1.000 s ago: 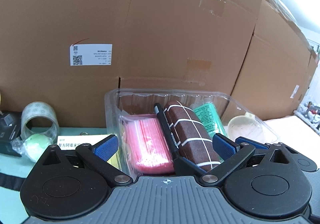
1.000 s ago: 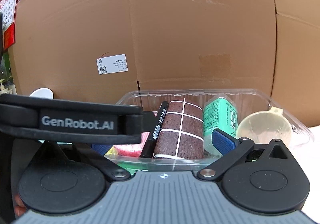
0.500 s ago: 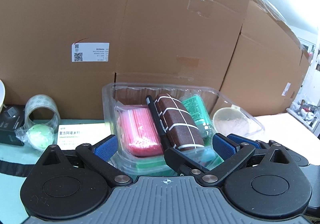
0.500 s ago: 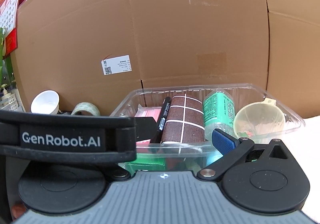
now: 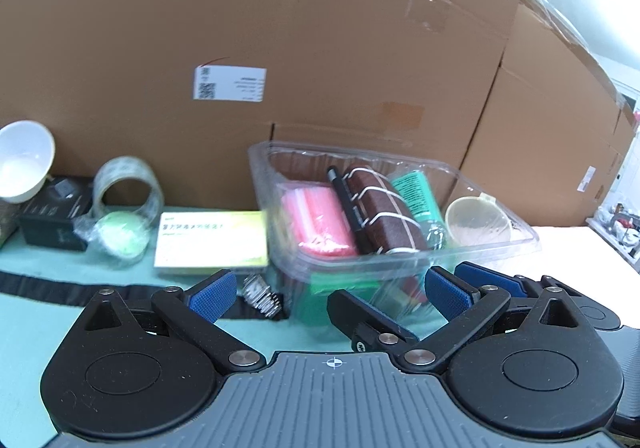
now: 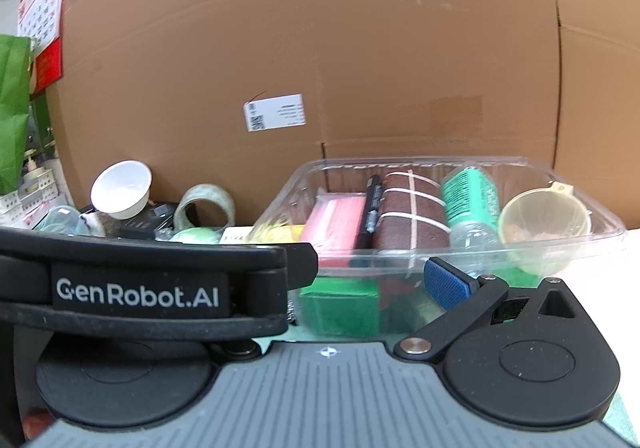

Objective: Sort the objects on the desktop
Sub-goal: 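Open the left gripper and withdraw from the tray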

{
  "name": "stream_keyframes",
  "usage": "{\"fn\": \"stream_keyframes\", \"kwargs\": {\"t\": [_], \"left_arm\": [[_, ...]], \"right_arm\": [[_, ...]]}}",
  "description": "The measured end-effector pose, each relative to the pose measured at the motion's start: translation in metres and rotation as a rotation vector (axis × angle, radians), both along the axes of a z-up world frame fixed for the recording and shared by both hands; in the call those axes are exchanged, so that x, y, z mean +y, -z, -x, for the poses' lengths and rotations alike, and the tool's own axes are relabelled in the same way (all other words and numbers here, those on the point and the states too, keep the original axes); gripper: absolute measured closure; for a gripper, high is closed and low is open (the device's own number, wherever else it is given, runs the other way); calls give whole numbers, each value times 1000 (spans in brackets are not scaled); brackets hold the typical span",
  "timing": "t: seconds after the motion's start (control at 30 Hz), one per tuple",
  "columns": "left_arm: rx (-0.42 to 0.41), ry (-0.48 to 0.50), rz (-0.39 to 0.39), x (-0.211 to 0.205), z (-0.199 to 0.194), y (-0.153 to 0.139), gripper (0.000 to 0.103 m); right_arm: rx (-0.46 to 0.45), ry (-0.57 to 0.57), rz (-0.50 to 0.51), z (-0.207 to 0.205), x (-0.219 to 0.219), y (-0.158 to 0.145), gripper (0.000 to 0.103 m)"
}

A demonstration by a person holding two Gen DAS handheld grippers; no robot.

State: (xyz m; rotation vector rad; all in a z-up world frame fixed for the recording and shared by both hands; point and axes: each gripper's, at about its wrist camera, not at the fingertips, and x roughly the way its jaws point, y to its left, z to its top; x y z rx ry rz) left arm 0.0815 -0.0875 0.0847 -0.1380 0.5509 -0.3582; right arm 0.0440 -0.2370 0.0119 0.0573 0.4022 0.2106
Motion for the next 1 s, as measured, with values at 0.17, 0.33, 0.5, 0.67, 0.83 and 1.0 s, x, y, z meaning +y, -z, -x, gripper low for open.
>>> {"fn": "stream_keyframes", "kwargs": {"t": [0.17,0.33,0.5,0.67,0.83,1.0], "left_arm": [[11,-28,7,18,10,6,0],[25,-80,33,43,20,17,0],[45,-139,50,69,25,30,0],[44,-163,64,94,31,45,0],[50,-178,96,118,29,57,0],[50,-207,118,141,16,59,0]], "right_arm": [[16,-45,4,-1,19,5,0],[39,-100,21,0,43,14,0],[78,-154,30,-4,68,25,0],[109,-207,49,-9,93,36,0],[123,-241,68,-17,114,45,0],[110,-254,83,-30,129,49,0]]}}
